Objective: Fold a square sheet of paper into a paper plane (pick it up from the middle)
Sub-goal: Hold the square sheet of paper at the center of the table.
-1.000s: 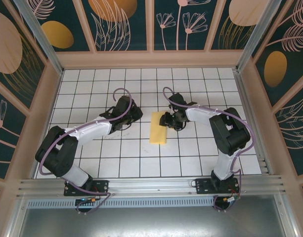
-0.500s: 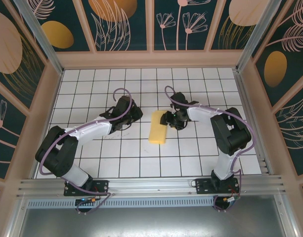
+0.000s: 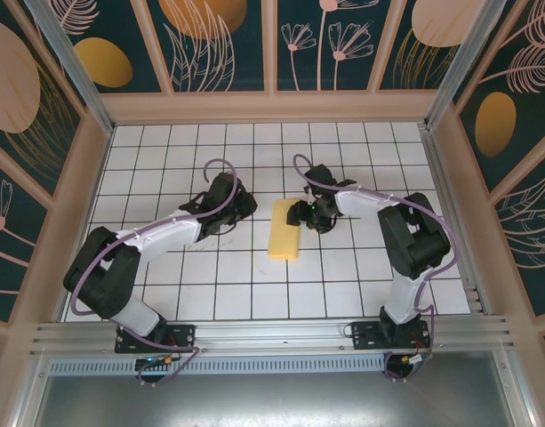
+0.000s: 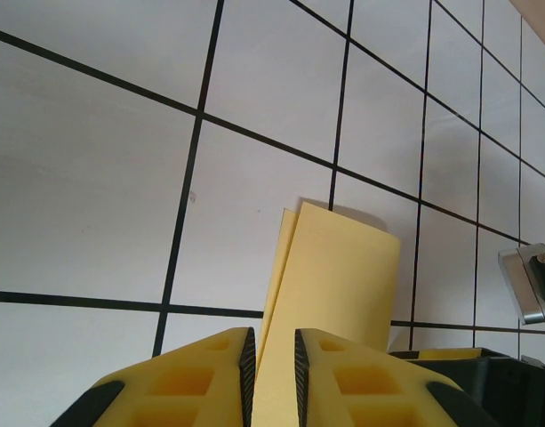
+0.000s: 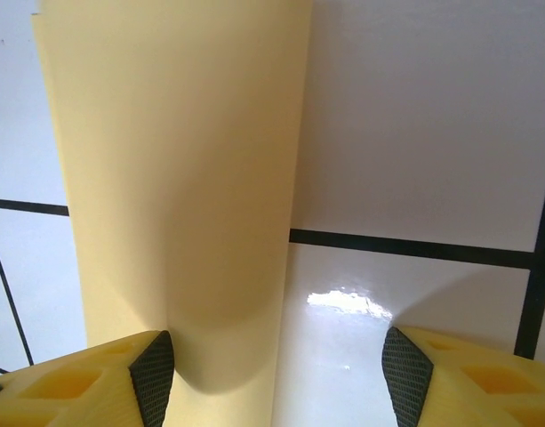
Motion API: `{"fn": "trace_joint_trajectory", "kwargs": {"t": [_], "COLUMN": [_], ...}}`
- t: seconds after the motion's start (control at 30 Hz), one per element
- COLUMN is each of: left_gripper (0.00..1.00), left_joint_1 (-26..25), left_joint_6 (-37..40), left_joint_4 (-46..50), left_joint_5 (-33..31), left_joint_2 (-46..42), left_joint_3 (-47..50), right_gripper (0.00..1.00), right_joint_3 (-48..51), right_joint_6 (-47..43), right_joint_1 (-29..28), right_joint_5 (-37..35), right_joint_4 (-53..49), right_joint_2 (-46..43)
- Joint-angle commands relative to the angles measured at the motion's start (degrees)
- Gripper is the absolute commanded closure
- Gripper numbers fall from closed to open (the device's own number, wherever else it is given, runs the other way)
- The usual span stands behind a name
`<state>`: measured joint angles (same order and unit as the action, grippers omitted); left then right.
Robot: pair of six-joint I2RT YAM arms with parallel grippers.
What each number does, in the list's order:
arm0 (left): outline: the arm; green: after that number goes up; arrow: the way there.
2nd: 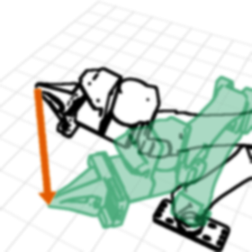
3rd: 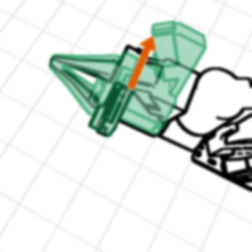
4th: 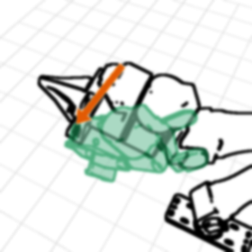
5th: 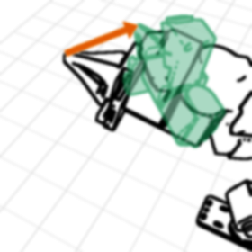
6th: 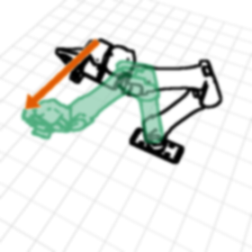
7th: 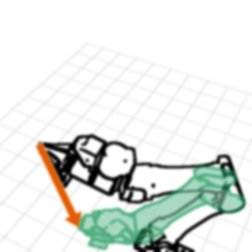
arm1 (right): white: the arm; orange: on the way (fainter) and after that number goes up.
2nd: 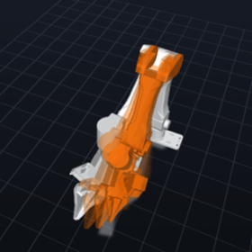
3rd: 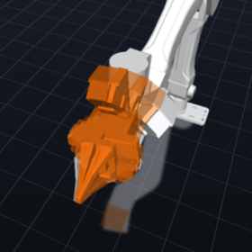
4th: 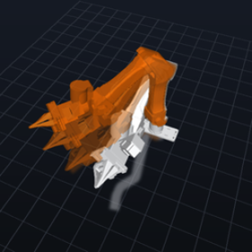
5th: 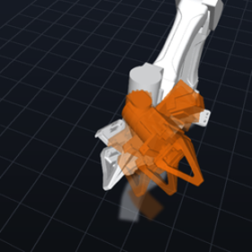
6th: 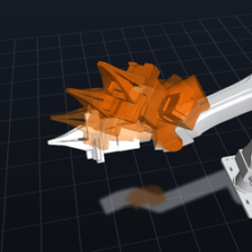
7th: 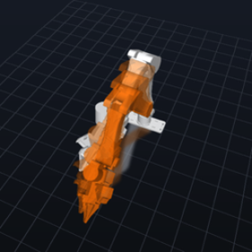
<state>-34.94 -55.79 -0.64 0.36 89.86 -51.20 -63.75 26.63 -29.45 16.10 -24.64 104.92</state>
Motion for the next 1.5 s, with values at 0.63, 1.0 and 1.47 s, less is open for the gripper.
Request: {"fn": "trace_joint_trajectory", "kwargs": {"t": [0.63,1.0,1.47], "left_gripper": [0.76,0.76,0.76], "left_joint_1": [-0.1,-0.1,-0.1], "left_joint_6": [0.3,0.4,0.5], "left_joint_4": [-0.8,-0.8,-1.2], "left_joint_5": [1.5,1.9,2.9], "left_joint_2": [1.2,1.2,1.6], "left_joint_3": [0.0,-0.1,-0.2], "right_gripper": [0.31,0.32,0.33], "right_joint_3": [-4.0,-3.7,-3.5], "right_joint_6": [-3.0,-2.9,-5.5], "right_joint_1": [-0.1,-0.1,-0.1], "right_joint_5": [-3.2,-3.0,-4.3], "right_joint_4": [-6.8,-6.5,-7.7], "right_joint_2": [7.2,7.3,8.0]}}
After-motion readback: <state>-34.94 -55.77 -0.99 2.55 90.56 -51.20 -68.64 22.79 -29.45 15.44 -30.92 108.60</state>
